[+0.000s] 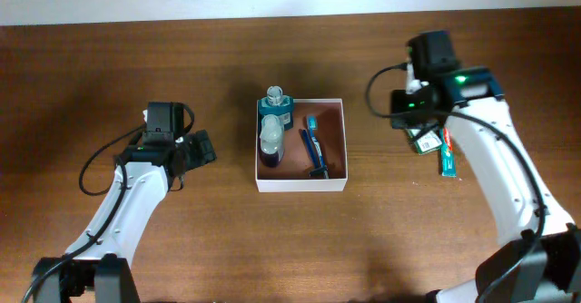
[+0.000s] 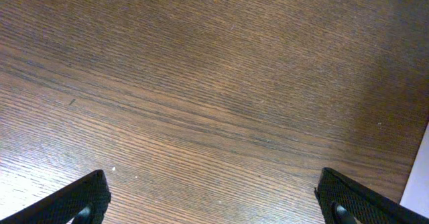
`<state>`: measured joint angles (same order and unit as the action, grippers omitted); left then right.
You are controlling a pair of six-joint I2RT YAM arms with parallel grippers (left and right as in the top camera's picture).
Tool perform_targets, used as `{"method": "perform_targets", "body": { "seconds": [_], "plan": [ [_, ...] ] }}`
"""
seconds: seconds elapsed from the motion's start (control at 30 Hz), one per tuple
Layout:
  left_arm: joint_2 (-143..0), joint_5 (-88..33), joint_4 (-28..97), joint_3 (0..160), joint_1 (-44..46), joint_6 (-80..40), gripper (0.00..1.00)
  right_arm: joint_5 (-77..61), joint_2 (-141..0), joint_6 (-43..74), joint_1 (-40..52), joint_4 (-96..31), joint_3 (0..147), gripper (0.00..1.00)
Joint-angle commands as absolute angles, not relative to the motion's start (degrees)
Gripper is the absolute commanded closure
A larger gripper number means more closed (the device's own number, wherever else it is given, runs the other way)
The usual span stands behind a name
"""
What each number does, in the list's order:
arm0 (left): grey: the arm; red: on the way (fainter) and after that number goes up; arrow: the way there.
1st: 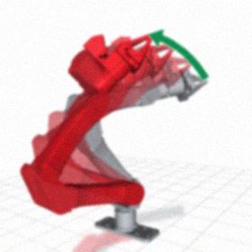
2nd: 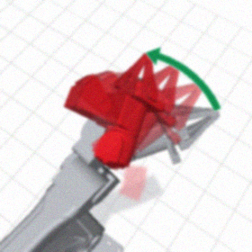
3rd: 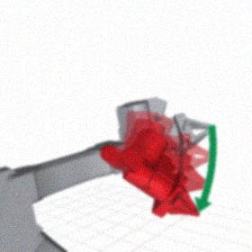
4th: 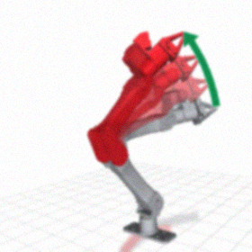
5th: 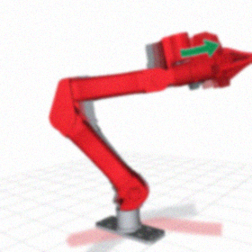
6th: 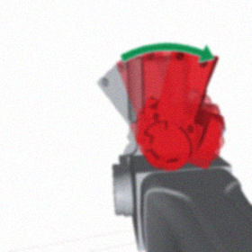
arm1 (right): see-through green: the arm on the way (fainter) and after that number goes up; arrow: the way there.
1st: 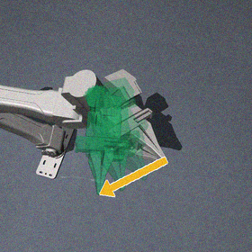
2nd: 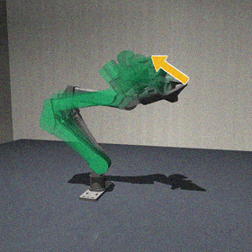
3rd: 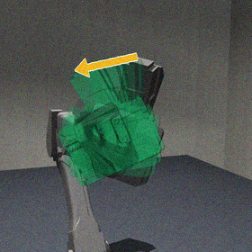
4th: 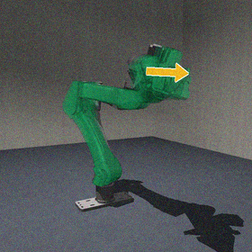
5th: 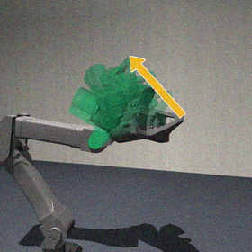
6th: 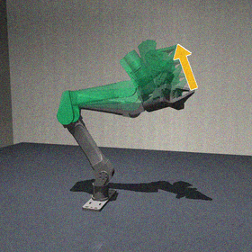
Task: Pack container
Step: 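Open the right gripper and withdraw it toward the toothpaste, then lower the right gripper onto the white-green toothpaste box and grasp it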
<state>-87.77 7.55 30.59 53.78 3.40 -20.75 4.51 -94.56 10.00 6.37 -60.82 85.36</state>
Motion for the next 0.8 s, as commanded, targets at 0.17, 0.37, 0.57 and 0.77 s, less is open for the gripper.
{"method": "perform_targets", "body": {
  "seconds": [0.17, 0.37, 0.57, 0.77],
  "plan": [
    [-88.2, 8.0, 30.6, 53.5, 3.3, -20.3, 0.01, 5.7, -98.1, -0.1, 2.1, -59.6, 83.8, 0.31],
    [-88.2, 8.0, 30.6, 53.5, 3.3, -20.3, 0.01, 6.3, -102.4, -2.2, 1.5, -58.1, 83.8, 0.24],
    [-88.2, 8.0, 30.6, 53.5, 3.3, -20.3, 0.01, 5.2, -106.8, -2.7, -1.3, -57.7, 83.8, 0.19],
    [-88.2, 8.0, 30.6, 53.5, 3.3, -20.3, 0.01, 2.8, -110.3, -5.9, -2.8, -58.1, 83.7, 0.15]
  ]
}}
